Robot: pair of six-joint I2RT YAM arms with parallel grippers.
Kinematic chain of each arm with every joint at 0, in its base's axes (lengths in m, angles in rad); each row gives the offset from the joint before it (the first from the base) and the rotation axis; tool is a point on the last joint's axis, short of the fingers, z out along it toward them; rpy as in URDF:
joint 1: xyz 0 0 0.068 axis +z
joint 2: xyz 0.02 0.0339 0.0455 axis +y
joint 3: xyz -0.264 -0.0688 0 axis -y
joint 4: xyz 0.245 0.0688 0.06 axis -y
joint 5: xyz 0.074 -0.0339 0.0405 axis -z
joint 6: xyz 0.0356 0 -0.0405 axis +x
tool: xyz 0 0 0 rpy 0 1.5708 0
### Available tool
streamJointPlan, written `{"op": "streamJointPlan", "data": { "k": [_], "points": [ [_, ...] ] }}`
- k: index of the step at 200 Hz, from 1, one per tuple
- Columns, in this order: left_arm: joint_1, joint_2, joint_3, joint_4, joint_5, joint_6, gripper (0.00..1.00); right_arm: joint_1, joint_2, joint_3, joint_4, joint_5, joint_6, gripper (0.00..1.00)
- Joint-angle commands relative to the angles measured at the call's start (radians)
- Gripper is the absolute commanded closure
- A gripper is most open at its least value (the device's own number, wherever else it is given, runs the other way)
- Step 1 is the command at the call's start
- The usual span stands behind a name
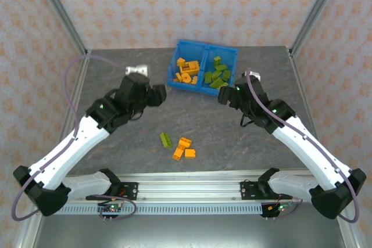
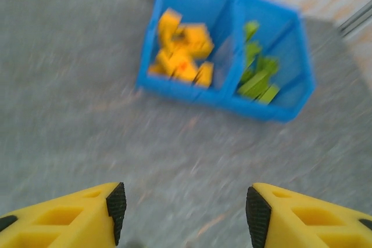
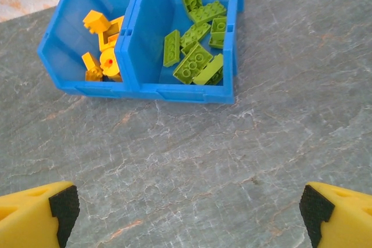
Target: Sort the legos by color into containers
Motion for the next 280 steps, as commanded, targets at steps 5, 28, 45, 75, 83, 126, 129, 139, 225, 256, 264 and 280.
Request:
{"op": "streamJointPlan", "data": {
  "k": [5, 28, 45, 75, 83, 126, 129, 139, 225, 256, 264, 280],
  "points": [
    [-0.004, -0.099, -0.202, -0.081, 0.031, -0.172, 0.39, -0.001, 0.041, 0.02, 0.051, -0.044, -0.006, 0.01],
    [-0.006, -0.161, -0.378, 0.009, 0.138, -0.279, 0.36, 0.001, 0.066, 0.036, 0.054, -0.068, -0.005, 0.01],
    [-0.008, -0.17, -0.475, 0.104, 0.196, -0.331, 0.32, 0.0, 0.102, 0.045, 0.049, -0.076, 0.0, 0.01],
    [-0.011, -0.07, -0.544, 0.239, 0.283, -0.334, 0.24, 0.0, 0.103, 0.042, 0.046, -0.081, 0.016, 0.01],
    [-0.011, -0.025, -0.548, 0.277, 0.316, -0.323, 0.22, -0.001, 0.101, 0.039, 0.044, -0.079, 0.018, 0.01],
    [-0.038, 0.182, -0.502, 0.337, 0.308, -0.302, 0.19, 0.0, 0.079, 0.033, 0.023, -0.056, 0.023, 0.01],
    [-0.038, 0.192, -0.5, 0.335, 0.304, -0.305, 0.2, 0.001, 0.078, 0.032, 0.022, -0.053, 0.025, 0.01],
    [-0.04, 0.221, -0.498, 0.339, 0.292, -0.309, 0.21, -0.001, 0.077, 0.029, 0.019, -0.047, 0.026, 0.01],
    [-0.055, 0.327, -0.479, 0.357, 0.255, -0.336, 0.67, -0.001, 0.042, 0.022, 0.008, -0.022, 0.019, 0.01],
    [-0.058, 0.257, -0.396, 0.289, 0.239, -0.305, 0.8, 0.0, 0.041, 0.027, 0.007, -0.026, 0.015, 0.01],
    [-0.062, 0.238, -0.35, 0.251, 0.234, -0.286, 0.8, 0.001, 0.039, 0.027, 0.004, -0.024, 0.013, 0.01],
    [-0.073, 0.214, -0.239, 0.192, 0.212, -0.234, 0.81, -0.002, 0.034, 0.027, 0.004, -0.022, 0.01, 0.01]
  ]
}}
